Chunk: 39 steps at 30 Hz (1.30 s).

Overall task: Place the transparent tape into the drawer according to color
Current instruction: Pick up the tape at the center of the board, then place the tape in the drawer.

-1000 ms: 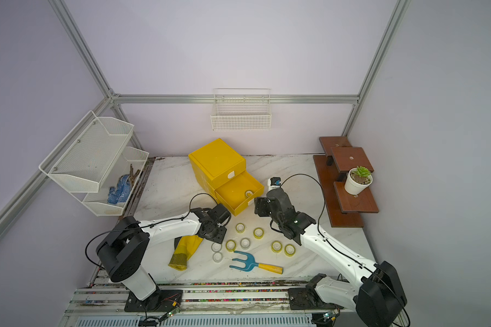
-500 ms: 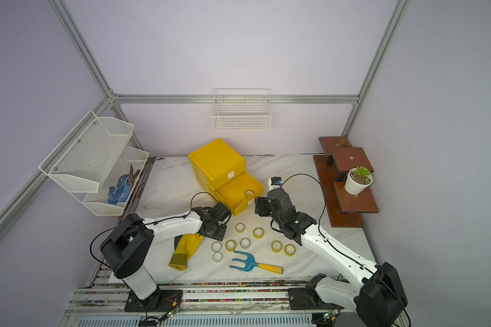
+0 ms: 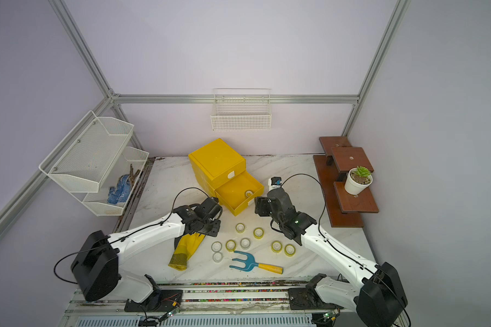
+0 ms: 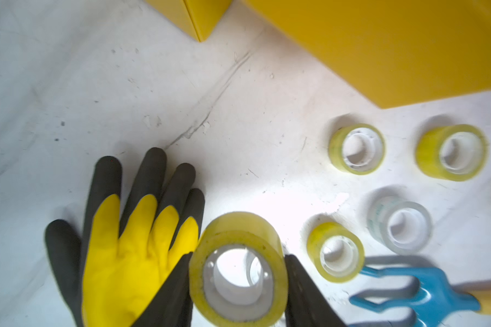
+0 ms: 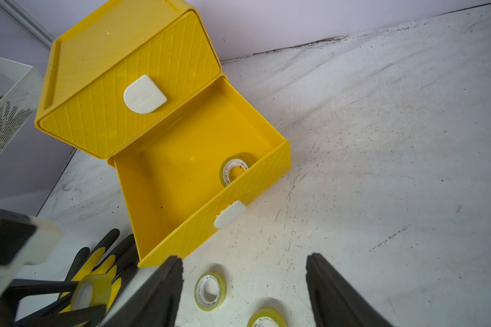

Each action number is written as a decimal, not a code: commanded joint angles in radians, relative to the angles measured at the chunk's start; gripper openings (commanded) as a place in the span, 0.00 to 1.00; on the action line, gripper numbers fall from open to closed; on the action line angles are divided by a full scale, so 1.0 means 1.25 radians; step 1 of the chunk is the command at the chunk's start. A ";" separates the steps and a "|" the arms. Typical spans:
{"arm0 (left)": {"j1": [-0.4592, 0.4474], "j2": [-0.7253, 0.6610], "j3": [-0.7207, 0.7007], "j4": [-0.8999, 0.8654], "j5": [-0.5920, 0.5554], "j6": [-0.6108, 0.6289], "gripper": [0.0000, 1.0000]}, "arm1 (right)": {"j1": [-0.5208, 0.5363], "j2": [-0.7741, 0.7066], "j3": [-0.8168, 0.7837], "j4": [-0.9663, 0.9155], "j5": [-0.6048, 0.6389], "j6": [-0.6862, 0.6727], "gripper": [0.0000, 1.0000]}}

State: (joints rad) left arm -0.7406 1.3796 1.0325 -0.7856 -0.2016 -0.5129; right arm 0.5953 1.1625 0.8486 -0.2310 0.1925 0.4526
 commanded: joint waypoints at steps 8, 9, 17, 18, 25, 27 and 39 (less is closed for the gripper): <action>-0.002 0.042 0.275 -0.053 0.034 0.068 0.47 | -0.007 -0.030 -0.023 0.021 0.015 0.023 0.73; -0.003 0.074 0.304 -0.043 0.044 0.075 0.47 | -0.007 -0.033 -0.026 0.018 0.019 0.025 0.74; -0.008 0.299 0.478 0.021 0.056 0.098 0.47 | -0.008 -0.077 -0.051 -0.006 0.048 0.039 0.74; -0.008 0.316 0.487 0.019 0.040 0.097 0.47 | -0.009 -0.082 -0.053 -0.008 0.048 0.040 0.74; -0.008 0.382 0.499 0.011 0.003 0.084 0.53 | -0.009 -0.111 -0.080 -0.003 0.048 0.041 0.74; -0.007 0.384 0.502 0.007 -0.006 0.081 0.60 | -0.010 -0.115 -0.082 -0.002 0.046 0.044 0.75; -0.006 0.292 0.504 0.002 0.000 0.091 0.88 | -0.010 -0.110 -0.064 -0.053 0.002 0.034 0.78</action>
State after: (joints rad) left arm -0.7467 1.8450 1.6451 -0.7956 -0.2073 -0.4072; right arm 0.5888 1.0256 0.7517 -0.2550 0.2195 0.4973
